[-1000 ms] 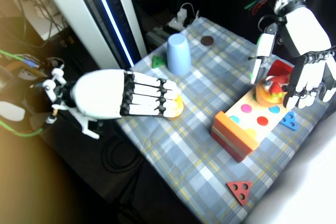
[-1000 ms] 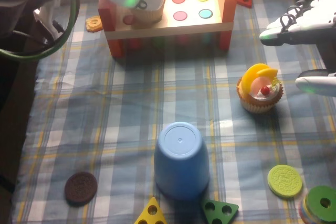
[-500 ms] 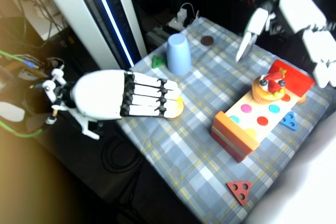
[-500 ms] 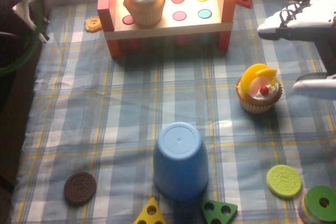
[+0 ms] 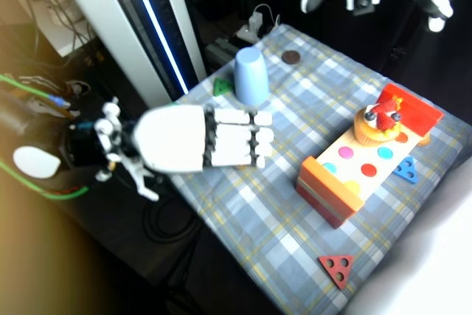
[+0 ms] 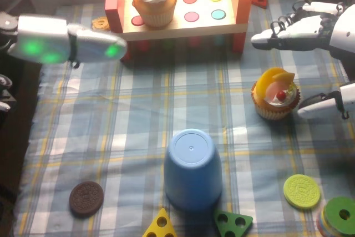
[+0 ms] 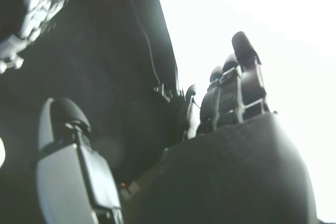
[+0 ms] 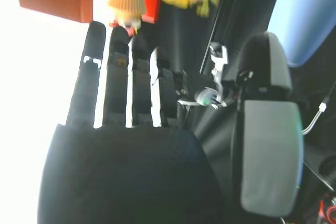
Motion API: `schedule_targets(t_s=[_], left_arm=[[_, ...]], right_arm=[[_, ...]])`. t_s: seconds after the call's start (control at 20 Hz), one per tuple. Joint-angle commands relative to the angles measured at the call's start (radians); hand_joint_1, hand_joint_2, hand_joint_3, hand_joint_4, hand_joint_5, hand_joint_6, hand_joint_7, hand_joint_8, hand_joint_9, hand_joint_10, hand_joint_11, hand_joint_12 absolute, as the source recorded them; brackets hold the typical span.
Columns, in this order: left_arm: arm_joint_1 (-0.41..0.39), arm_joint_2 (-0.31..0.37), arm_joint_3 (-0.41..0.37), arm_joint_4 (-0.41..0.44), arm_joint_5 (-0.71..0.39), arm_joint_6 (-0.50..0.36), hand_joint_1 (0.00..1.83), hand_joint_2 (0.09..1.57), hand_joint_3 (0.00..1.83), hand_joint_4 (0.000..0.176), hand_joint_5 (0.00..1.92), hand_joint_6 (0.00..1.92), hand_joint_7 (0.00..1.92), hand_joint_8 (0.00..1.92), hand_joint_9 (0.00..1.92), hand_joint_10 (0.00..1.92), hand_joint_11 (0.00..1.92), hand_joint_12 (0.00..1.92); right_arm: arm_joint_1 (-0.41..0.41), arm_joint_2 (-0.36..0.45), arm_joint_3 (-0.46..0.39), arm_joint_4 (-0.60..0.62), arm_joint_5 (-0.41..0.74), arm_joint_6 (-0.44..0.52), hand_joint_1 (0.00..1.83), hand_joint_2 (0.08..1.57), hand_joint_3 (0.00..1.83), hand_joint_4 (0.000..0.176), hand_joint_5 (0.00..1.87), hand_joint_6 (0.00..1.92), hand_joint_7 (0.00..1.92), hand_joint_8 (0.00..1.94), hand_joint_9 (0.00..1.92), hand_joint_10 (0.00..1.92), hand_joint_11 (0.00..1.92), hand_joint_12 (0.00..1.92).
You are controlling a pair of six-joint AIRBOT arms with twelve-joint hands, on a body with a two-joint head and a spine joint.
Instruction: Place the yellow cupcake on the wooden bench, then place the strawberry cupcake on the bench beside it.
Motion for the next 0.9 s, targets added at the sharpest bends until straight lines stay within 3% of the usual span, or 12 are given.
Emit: schedule_targets(t_s=[0.0, 0.05, 0.1, 0.15, 0.35, 0.5, 0.55, 0.7, 0.75, 0.8, 0.85], left_arm=[[-0.009, 0.005, -0.003, 0.005, -0.169, -0.013, 0.97, 0.78, 0.0, 0.176, 0.0, 0.0, 0.0, 0.0, 0.0, 0.0, 0.0, 0.0], [-0.005, 0.008, -0.006, 0.007, -0.172, -0.013, 0.94, 0.78, 0.01, 0.176, 0.0, 0.0, 0.0, 0.0, 0.0, 0.0, 0.0, 0.0], [-0.005, 0.007, -0.006, 0.008, -0.173, -0.013, 0.93, 0.78, 0.0, 0.176, 0.0, 0.0, 0.0, 0.0, 0.0, 0.0, 0.0, 0.0], [-0.005, 0.005, -0.006, 0.008, -0.175, -0.013, 0.94, 0.79, 0.01, 0.176, 0.0, 0.0, 0.0, 0.0, 0.0, 0.0, 0.0, 0.0], [-0.005, 0.0, -0.007, 0.006, -0.176, -0.016, 0.95, 0.78, 0.0, 0.176, 0.0, 0.0, 0.0, 0.0, 0.0, 0.0, 0.0, 0.0], [-0.003, -0.001, -0.007, 0.001, -0.174, -0.022, 0.89, 0.8, 0.01, 0.176, 0.0, 0.0, 0.0, 0.0, 0.0, 0.0, 0.0, 0.0], [-0.002, -0.002, -0.007, 0.001, -0.173, -0.024, 0.85, 0.81, 0.01, 0.176, 0.0, 0.0, 0.0, 0.0, 0.0, 0.0, 0.0, 0.0], [-0.002, -0.003, -0.006, 0.001, -0.166, -0.031, 0.81, 0.81, 0.01, 0.176, 0.0, 0.0, 0.0, 0.0, 0.0, 0.0, 0.0, 0.0], [-0.002, -0.003, -0.005, 0.001, -0.164, -0.034, 0.81, 0.81, 0.01, 0.176, 0.0, 0.0, 0.0, 0.0, 0.0, 0.0, 0.0, 0.0], [-0.002, -0.003, -0.004, 0.001, -0.164, -0.036, 0.78, 0.82, 0.01, 0.176, 0.0, 0.0, 0.0, 0.0, 0.0, 0.0, 0.0, 0.0], [-0.002, -0.004, -0.004, 0.001, -0.164, -0.038, 0.78, 0.82, 0.01, 0.176, 0.0, 0.0, 0.0, 0.0, 0.0, 0.0, 0.0, 0.0]], right_arm=[[0.016, -0.007, 0.004, 0.033, 0.078, 0.006, 0.9, 0.91, 0.0, 0.08, 0.31, 0.0, 0.42, 0.0, 0.44, 0.0, 0.06, 0.99], [0.018, -0.011, 0.009, 0.025, 0.058, 0.006, 0.93, 0.89, 0.0, 0.105, 0.31, 0.0, 0.42, 0.0, 0.43, 0.0, 0.06, 0.97], [0.019, -0.015, 0.012, 0.023, 0.05, 0.006, 0.93, 0.89, 0.0, 0.114, 0.31, 0.0, 0.42, 0.0, 0.43, 0.0, 0.06, 0.96], [0.02, -0.023, 0.018, 0.021, 0.041, 0.006, 0.92, 0.88, 0.0, 0.14, 0.33, 0.0, 0.42, 0.0, 0.42, 0.0, 0.03, 1.01], [0.046, -0.044, 0.03, -0.012, 0.008, 0.006, 0.95, 0.89, 0.0, 0.131, 0.35, 0.0, 0.49, 0.01, 0.48, 0.01, 0.03, 1.11], [0.065, -0.062, 0.036, -0.034, -0.005, 0.006, 1.06, 0.88, 0.0, 0.05, 0.52, 0.0, 0.69, 0.01, 0.72, 0.05, 0.25, 1.18], [0.07, -0.067, 0.039, -0.039, -0.01, 0.006, 1.09, 0.9, 0.0, 0.0, 0.58, 0.01, 0.81, 0.03, 0.87, 0.13, 0.4, 1.31], [0.077, -0.08, 0.045, -0.047, -0.017, 0.007, 1.14, 0.91, 0.0, 0.0, 0.88, 0.0, 1.11, 0.06, 0.97, 0.77, 0.74, 1.46], [0.079, -0.082, 0.046, -0.051, -0.019, 0.007, 1.14, 0.91, 0.0, 0.0, 0.88, 0.0, 1.11, 0.06, 0.97, 0.77, 0.74, 1.46], [0.08, -0.083, 0.046, -0.053, -0.02, 0.007, 1.25, 1.03, 0.0, 0.0, 1.05, 0.43, 1.17, 0.75, 1.09, 1.08, 0.94, 1.59], [0.08, -0.084, 0.045, -0.053, -0.02, 0.007, 1.28, 1.06, 0.0, 0.0, 1.06, 0.55, 1.14, 0.95, 1.11, 1.21, 1.01, 1.66]])
